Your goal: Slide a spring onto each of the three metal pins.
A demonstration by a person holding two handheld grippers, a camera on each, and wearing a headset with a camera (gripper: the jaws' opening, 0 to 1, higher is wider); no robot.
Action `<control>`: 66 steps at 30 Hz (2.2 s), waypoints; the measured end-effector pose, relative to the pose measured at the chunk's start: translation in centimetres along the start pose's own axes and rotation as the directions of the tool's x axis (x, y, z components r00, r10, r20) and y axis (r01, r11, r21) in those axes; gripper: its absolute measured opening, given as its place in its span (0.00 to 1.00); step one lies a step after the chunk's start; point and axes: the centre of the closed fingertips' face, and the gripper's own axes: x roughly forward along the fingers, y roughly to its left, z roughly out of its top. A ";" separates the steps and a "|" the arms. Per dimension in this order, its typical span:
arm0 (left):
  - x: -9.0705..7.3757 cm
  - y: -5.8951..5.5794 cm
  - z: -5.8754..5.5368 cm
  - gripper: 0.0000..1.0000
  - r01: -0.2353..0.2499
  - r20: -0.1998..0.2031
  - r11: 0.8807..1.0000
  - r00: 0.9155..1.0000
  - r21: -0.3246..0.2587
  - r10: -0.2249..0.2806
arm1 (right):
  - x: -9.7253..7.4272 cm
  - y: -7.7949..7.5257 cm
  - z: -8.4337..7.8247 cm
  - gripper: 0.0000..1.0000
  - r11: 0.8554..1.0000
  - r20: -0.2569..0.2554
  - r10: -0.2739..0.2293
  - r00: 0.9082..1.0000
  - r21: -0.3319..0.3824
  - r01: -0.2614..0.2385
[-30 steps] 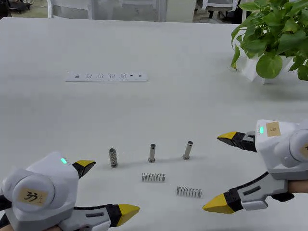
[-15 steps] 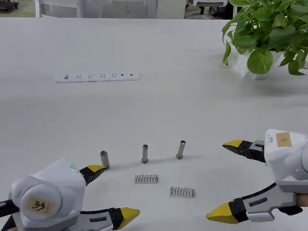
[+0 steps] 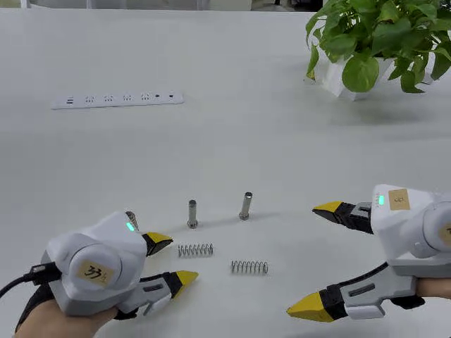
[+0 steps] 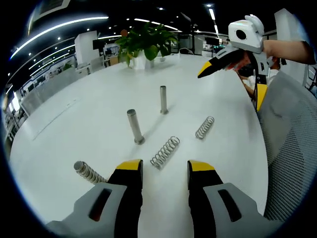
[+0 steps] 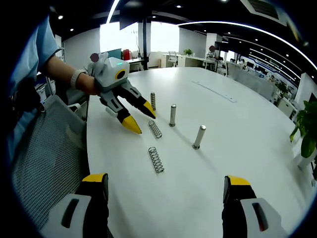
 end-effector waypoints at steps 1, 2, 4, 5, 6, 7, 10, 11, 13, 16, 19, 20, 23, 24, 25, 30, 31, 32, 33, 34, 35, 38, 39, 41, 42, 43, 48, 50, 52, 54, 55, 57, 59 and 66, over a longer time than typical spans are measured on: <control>0.2 0.2 0.0 0.31 -0.006 -0.004 1.000 1.000 0.008 0.006 | 0.0 0.0 -0.1 0.97 1.000 0.001 0.000 1.000 0.003 0.000; 0.3 0.3 0.0 0.30 -0.007 -0.006 1.000 1.000 0.008 0.007 | 0.0 0.1 -0.1 0.97 1.000 0.001 0.000 1.000 0.005 0.000; 0.5 0.5 -0.1 0.27 -0.006 -0.011 1.000 1.000 0.004 0.006 | 0.0 0.1 -0.2 0.96 1.000 -0.002 0.002 1.000 0.009 -0.002; 0.5 0.6 -0.1 0.25 -0.004 -0.012 1.000 1.000 0.005 0.004 | 0.0 0.2 -0.3 0.96 1.000 -0.002 0.002 1.000 0.010 -0.002; 0.6 0.5 0.0 0.24 0.003 -0.011 1.000 1.000 0.015 -0.003 | 0.0 0.2 -0.3 0.96 1.000 -0.002 0.003 1.000 0.011 -0.003; 0.7 0.5 -0.1 0.22 0.008 -0.014 1.000 1.000 0.018 -0.008 | 0.1 0.3 -0.3 0.96 1.000 -0.001 0.003 1.000 0.012 -0.003; 0.9 0.7 0.1 0.19 0.015 -0.016 1.000 1.000 0.016 -0.014 | 0.1 0.4 -0.3 0.96 1.000 -0.003 0.006 1.000 0.015 -0.006; 0.9 0.8 0.1 0.19 0.013 -0.018 1.000 1.000 0.021 -0.013 | 0.1 0.4 -0.4 0.96 1.000 -0.005 0.006 1.000 0.016 -0.006; 1.0 0.8 0.1 0.18 0.020 -0.020 1.000 1.000 0.009 -0.020 | 0.1 0.4 -0.4 0.96 1.000 -0.004 0.005 1.000 0.019 -0.005; 1.0 0.5 0.0 0.15 0.038 -0.018 0.999 0.999 -0.033 -0.039 | 0.1 0.4 -0.3 0.96 1.000 -0.001 0.003 1.000 0.021 -0.003; 1.0 0.4 0.0 0.12 0.042 -0.017 0.998 0.999 -0.045 -0.043 | 0.2 0.6 -0.4 0.96 1.000 -0.003 0.006 1.000 0.023 -0.006; 1.0 0.4 0.0 0.12 0.041 -0.017 0.998 0.999 -0.045 -0.042 | 0.2 0.6 -0.4 0.96 1.000 -0.004 0.007 1.000 0.022 -0.007; 1.0 0.3 -0.1 0.12 0.042 -0.021 0.998 0.999 -0.046 -0.043 | 0.3 0.8 -0.4 0.96 1.000 -0.006 0.010 1.000 0.022 -0.010; 1.0 0.2 -0.1 0.11 0.047 -0.023 0.998 0.999 -0.046 -0.048 | 0.3 0.8 -0.4 0.96 1.000 -0.005 0.011 1.000 0.023 -0.010; 1.0 0.2 -0.1 0.11 0.048 -0.025 0.998 0.998 -0.045 -0.049 | 0.3 0.8 -0.3 0.96 1.000 -0.004 0.011 1.000 0.023 -0.011; 0.9 0.1 -0.2 0.10 0.057 -0.045 0.998 0.997 -0.039 -0.058 | 0.3 0.8 -0.3 0.95 1.000 -0.005 0.009 1.000 0.022 -0.009; 0.9 0.1 -0.2 0.10 0.058 -0.047 0.998 0.997 -0.040 -0.060 | 0.3 0.8 -0.3 0.95 1.000 -0.007 0.009 1.000 0.021 -0.009; 0.9 0.0 -0.2 0.10 0.059 -0.049 0.997 0.997 -0.040 -0.061 | 0.3 0.8 -0.3 0.95 1.000 -0.007 0.009 1.000 0.021 -0.009; 0.9 0.0 -0.2 0.10 0.061 -0.051 0.997 0.997 -0.038 -0.063 | 0.3 0.8 -0.3 0.95 1.000 -0.005 0.008 1.000 0.022 -0.008; 0.9 0.0 -0.2 0.10 0.067 -0.057 0.997 0.996 -0.038 -0.069 | 0.3 0.8 -0.3 0.95 1.000 -0.004 0.007 1.000 0.024 -0.007; 0.9 0.0 -0.2 0.09 0.073 -0.061 0.997 0.995 -0.036 -0.075 | 0.3 0.8 -0.3 0.95 1.000 -0.003 0.007 1.000 0.025 -0.007; 0.9 0.0 -0.2 0.09 0.087 -0.086 0.996 0.992 -0.027 -0.089 | 0.3 0.8 -0.3 0.95 1.000 -0.005 0.008 1.000 0.024 -0.008; 1.0 0.0 -0.2 0.09 0.088 -0.093 0.996 0.992 -0.018 -0.089 | 0.3 0.8 -0.3 0.95 1.000 -0.004 0.009 1.000 0.025 -0.009; 1.0 -0.1 -0.2 0.09 0.091 -0.103 0.996 0.990 -0.012 -0.092 | 0.3 0.8 -0.3 0.94 1.000 -0.004 0.008 1.000 0.026 -0.008; 1.0 -0.1 -0.2 0.09 0.091 -0.106 0.996 0.990 -0.013 -0.092 | 0.3 0.8 -0.3 0.94 1.000 -0.003 0.008 1.000 0.026 -0.008; 1.0 -0.1 -0.2 0.09 0.091 -0.108 0.996 0.990 -0.016 -0.093 | 0.3 0.9 -0.3 0.94 1.000 -0.003 0.008 1.000 0.027 -0.008; 1.1 0.0 -0.2 0.08 0.099 -0.149 0.995 0.984 -0.020 -0.101 | 0.4 1.0 -0.5 0.93 1.000 -0.006 0.013 1.000 0.026 -0.013; 1.1 0.0 -0.2 0.08 0.098 -0.167 0.995 0.981 -0.024 -0.101 | 0.5 1.0 -0.5 0.93 1.000 -0.008 0.014 1.000 0.028 -0.013; 1.2 0.0 -0.2 0.08 0.098 -0.190 0.995 0.977 -0.021 -0.100 | 0.5 1.0 -0.5 0.93 1.000 -0.007 0.014 1.000 0.027 -0.014; 1.2 0.0 -0.3 0.08 0.097 -0.207 0.995 0.973 -0.024 -0.100 | 0.5 1.1 -0.5 0.93 0.999 -0.004 0.015 1.000 0.028 -0.015; 1.2 0.0 -0.3 0.07 0.097 -0.212 0.995 0.972 -0.027 -0.100 | 0.6 1.1 -0.5 0.93 1.000 -0.003 0.015 1.000 0.027 -0.015; 1.2 0.0 -0.3 0.07 0.098 -0.218 0.995 0.970 -0.029 -0.102 | 0.6 1.1 -0.4 0.93 1.000 -0.002 0.016 1.000 0.026 -0.016; 1.2 0.1 -0.4 0.07 0.097 -0.223 0.994 0.969 -0.040 -0.104 | 0.6 1.2 -0.4 0.93 1.000 -0.001 0.016 1.000 0.027 -0.016; 1.3 0.1 -0.2 0.07 0.091 -0.245 0.994 0.964 -0.067 -0.105 | 0.8 1.4 -0.4 0.92 0.999 0.002 0.018 1.000 0.030 -0.018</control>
